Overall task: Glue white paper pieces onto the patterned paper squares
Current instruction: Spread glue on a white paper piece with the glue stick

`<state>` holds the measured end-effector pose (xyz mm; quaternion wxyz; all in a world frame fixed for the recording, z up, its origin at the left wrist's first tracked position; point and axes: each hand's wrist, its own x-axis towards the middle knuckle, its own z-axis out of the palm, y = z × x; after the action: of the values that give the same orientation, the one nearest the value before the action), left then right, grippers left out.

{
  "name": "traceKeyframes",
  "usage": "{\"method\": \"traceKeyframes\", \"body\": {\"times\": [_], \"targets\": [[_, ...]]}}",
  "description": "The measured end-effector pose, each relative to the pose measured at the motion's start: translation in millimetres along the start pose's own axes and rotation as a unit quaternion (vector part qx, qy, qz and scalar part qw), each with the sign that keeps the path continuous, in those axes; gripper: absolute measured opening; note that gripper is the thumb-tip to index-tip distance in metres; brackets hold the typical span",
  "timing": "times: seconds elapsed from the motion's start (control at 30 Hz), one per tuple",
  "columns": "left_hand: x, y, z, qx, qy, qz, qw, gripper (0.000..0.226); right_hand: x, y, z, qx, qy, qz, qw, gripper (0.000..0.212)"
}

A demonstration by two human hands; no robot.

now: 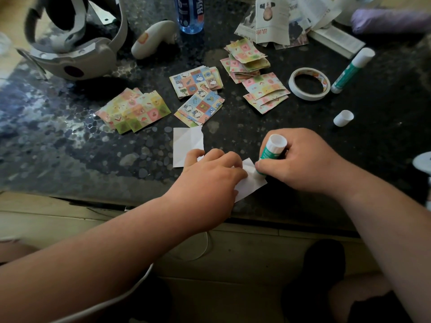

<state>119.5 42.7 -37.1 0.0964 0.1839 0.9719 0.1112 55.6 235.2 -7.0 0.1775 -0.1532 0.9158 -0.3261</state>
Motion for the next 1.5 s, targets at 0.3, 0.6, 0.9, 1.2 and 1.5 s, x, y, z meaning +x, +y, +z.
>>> {"method": "traceKeyframes", "body": {"times": [0.3, 0.6, 0.9, 1.2, 1.5], "targets": [[1, 0, -2, 0.002, -0.012, -0.001, 1.0, 0.036, 2, 3, 3, -0.016, 0.023, -0.004, 1.0, 0.015], [1, 0, -2, -0.002, -0.013, -0.001, 1.0, 0.038, -5, 3, -7, 0.042, 0.015, 0.001, 0.999, 0.016], [2, 0, -1, 0.002, -0.012, -0.003, 1.0, 0.037, -5, 6, 2, -0.014, -0.014, -0.026, 0.999, 0.015], [4, 2, 3, -0.05, 0.018, -0.045, 0.998, 0.044, -6, 3, -8, 0.229, 0.148, 0.024, 0.962, 0.022], [14, 3, -10, -0.089, -0.007, -0.148, 0.985, 0.076, -19, -4, 11, 0.135, 0.032, 0.155, 0.978, 0.041]]}}
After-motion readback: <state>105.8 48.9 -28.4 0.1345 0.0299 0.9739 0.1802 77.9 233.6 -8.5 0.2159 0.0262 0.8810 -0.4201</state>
